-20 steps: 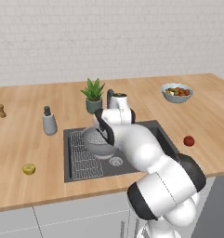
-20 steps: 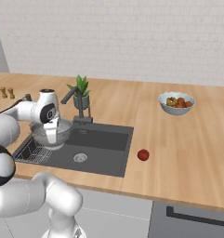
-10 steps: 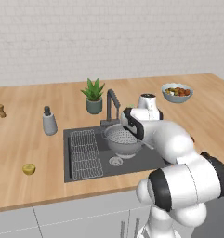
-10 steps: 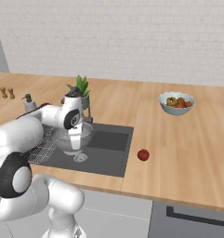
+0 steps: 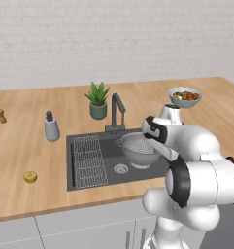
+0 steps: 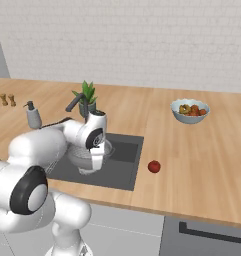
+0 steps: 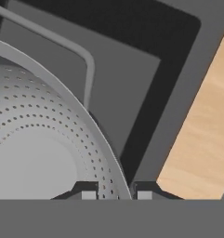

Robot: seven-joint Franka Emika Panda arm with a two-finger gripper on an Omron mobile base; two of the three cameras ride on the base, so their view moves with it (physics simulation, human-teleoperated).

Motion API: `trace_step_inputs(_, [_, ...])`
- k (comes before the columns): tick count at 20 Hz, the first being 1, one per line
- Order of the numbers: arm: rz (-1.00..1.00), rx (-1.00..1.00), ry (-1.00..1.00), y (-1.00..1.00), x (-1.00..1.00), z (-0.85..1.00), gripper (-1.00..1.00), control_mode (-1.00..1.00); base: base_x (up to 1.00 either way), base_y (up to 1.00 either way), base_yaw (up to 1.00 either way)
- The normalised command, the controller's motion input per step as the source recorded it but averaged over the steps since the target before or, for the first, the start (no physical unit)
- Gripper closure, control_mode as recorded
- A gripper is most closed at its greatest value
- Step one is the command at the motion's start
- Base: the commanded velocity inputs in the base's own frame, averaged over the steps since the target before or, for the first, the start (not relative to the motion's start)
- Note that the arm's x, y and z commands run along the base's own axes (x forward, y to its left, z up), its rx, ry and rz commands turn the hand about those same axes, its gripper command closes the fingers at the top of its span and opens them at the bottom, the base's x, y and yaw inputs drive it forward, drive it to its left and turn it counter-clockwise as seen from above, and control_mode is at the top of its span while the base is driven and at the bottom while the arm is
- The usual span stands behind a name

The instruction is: Put the colander in the sink, put the kiwi, apple in the colander, and turn on the sink faucet and pour water over the colander.

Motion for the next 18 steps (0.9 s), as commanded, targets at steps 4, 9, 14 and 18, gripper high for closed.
trace_step_inputs(4, [0.0,0.01,0.0,0.0,0.08,-0.46,1.0,-1.0,0.0,0.0,0.0])
trace_step_inputs(9, [0.0,0.0,0.0,0.06,0.04,-0.42,1.0,-1.0,0.0,0.0,0.0])
trace_step_inputs(14, [0.01,0.0,0.0,0.2,0.0,-0.27,1.0,-1.0,0.0,0.0,0.0])
trace_step_inputs(18, [0.0,0.0,0.0,0.23,0.0,-0.12,1.0,-1.0,0.0,0.0,0.0])
